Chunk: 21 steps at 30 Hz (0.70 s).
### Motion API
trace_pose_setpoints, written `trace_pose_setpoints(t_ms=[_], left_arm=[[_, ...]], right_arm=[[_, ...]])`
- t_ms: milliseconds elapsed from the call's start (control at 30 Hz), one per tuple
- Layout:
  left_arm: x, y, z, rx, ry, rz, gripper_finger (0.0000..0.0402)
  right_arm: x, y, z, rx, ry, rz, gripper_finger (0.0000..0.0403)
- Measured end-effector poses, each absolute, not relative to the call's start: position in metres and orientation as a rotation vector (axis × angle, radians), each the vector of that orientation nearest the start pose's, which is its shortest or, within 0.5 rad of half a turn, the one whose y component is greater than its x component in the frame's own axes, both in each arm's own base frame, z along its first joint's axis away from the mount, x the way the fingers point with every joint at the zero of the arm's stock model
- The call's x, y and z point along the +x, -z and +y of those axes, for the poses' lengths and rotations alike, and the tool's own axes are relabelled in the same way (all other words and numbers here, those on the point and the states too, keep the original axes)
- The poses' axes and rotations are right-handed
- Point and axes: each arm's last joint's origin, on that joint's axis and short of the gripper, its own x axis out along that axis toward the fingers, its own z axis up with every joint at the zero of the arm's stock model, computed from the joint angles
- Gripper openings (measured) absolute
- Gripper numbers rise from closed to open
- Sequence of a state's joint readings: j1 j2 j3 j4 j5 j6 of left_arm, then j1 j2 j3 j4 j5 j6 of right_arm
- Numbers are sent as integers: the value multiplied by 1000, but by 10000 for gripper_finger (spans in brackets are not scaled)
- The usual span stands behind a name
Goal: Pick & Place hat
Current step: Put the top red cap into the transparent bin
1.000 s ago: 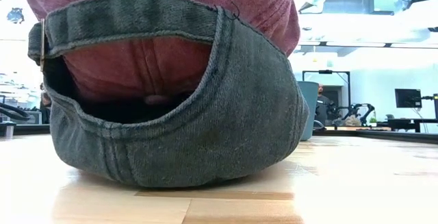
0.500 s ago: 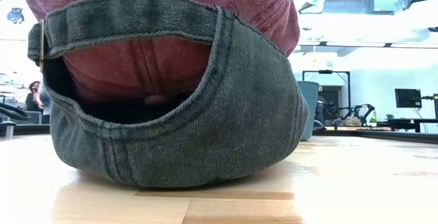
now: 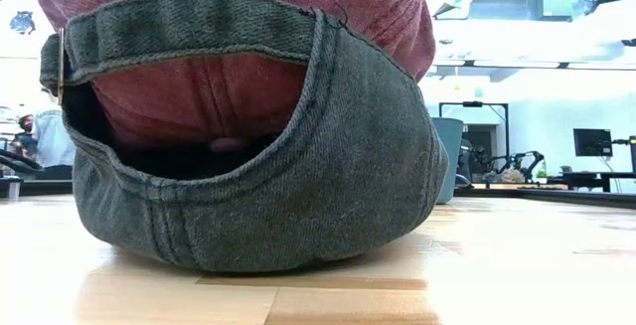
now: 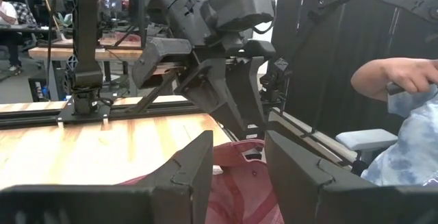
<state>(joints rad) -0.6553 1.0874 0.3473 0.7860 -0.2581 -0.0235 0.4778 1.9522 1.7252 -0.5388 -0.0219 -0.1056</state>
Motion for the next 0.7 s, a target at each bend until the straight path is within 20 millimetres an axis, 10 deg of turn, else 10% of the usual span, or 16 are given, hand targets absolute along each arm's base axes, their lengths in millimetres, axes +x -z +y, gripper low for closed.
trace_pose_setpoints(t_ms=[700], left_arm=[[175,-221,-125,-44,397,-37,131]], right_arm=[[409,-241,209,-313,-554,795,147]])
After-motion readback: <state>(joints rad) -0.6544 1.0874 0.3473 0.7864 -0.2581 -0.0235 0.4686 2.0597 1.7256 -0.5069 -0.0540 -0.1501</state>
